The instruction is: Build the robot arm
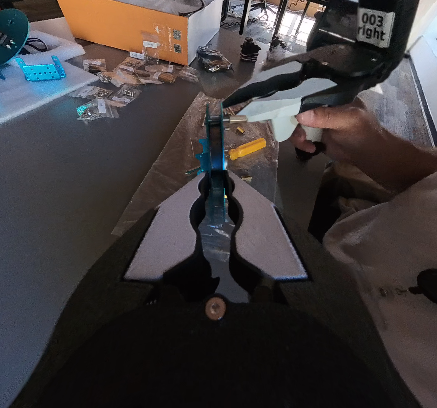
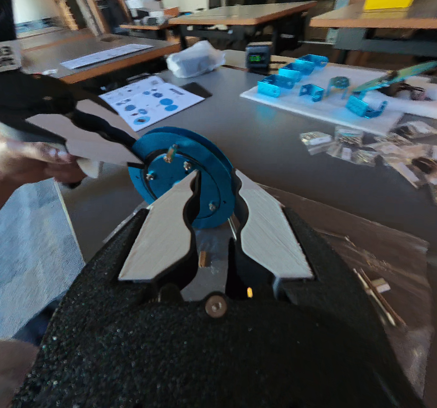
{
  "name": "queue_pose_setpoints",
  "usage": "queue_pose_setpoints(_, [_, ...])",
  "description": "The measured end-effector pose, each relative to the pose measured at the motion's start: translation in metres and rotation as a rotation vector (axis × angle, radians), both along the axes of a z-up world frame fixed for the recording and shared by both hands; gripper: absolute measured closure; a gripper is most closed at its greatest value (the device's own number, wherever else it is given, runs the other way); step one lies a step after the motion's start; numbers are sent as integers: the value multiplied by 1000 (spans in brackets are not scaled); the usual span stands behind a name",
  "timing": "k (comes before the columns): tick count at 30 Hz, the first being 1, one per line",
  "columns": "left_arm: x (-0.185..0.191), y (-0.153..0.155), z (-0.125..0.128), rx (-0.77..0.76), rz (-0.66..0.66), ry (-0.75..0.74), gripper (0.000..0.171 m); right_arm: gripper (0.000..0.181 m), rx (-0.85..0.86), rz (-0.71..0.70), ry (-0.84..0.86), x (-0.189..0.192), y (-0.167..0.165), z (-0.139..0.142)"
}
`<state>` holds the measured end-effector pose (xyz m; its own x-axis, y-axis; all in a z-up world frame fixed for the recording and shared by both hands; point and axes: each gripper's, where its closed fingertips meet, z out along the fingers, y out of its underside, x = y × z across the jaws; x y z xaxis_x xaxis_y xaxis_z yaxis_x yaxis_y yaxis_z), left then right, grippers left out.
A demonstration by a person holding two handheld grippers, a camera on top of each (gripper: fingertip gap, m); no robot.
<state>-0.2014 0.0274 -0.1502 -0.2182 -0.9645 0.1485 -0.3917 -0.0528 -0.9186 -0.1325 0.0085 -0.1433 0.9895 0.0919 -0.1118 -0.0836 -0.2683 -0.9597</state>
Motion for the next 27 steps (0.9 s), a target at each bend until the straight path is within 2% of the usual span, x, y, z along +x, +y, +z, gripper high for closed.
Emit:
queue_pose_setpoints(1, [1,0,0,-9,24,-3,160,157,-12,-44,0,5,-5,-3])
queue_pose_setpoints(3, [1,-2,1,-8,57,-11,160,156,17,-29,78,-5,-12,-1])
queue_pose_setpoints(4, [2,-4,1,-1,70,-16,160,156,32,-3,128,-14,-12,1])
queue_pose_setpoints(10, [4,-11,3,49,144,-16,160,163,13,12,153,-20,3,-3])
queue_pose_setpoints(13, [3,-14,2,71,144,-14,161,179,42,20,152,-21,1,3])
queue_pose_setpoints(22, [5,-17,3,72,153,-3,160,173,14,17,164,-23,-5,-2])
queue_pose_setpoints(27, [3,-18,2,149,149,18,159,181,11,19,147,-22,-2,-2])
